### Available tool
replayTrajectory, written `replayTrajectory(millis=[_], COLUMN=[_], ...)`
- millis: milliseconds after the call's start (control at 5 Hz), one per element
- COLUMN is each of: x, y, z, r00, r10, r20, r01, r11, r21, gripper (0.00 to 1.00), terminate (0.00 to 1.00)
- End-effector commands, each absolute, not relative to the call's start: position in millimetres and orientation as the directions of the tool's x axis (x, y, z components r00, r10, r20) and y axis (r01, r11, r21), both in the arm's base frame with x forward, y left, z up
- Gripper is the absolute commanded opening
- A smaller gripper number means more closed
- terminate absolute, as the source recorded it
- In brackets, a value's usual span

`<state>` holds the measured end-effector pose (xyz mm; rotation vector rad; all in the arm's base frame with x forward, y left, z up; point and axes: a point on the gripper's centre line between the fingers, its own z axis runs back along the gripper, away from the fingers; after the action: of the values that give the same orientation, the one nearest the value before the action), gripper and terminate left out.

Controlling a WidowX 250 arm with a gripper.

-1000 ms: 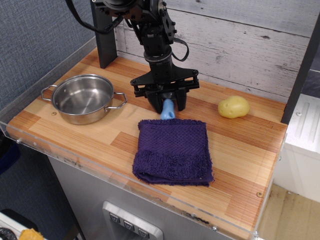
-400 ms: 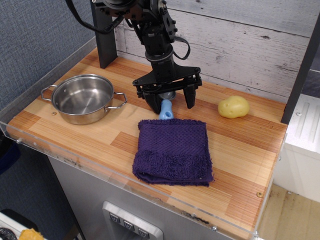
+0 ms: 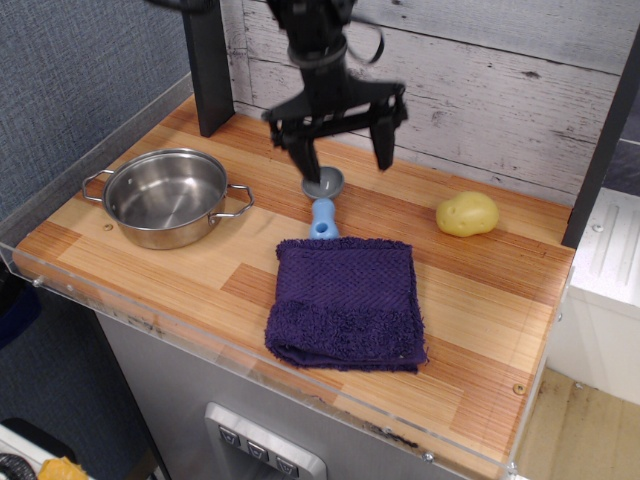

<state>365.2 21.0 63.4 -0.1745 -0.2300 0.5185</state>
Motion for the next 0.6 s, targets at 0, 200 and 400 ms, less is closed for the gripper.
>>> replayTrajectory(millis=[0, 200, 400], x=[350.9, 340.5, 340.5], y=[1.5, 1.8, 1.8], z=[134.5, 161.2, 161.2], r00=[0.83, 0.812, 0.812], r10=[0.468, 0.472, 0.472], r20=[0.304, 0.344, 0.344], r01=[-0.399, -0.39, -0.39], r11=[0.879, 0.877, 0.877], r21=[-0.263, -0.281, -0.281], gripper=[1.0, 1.0, 1.0], terminate=[0.0, 0.0, 0.0])
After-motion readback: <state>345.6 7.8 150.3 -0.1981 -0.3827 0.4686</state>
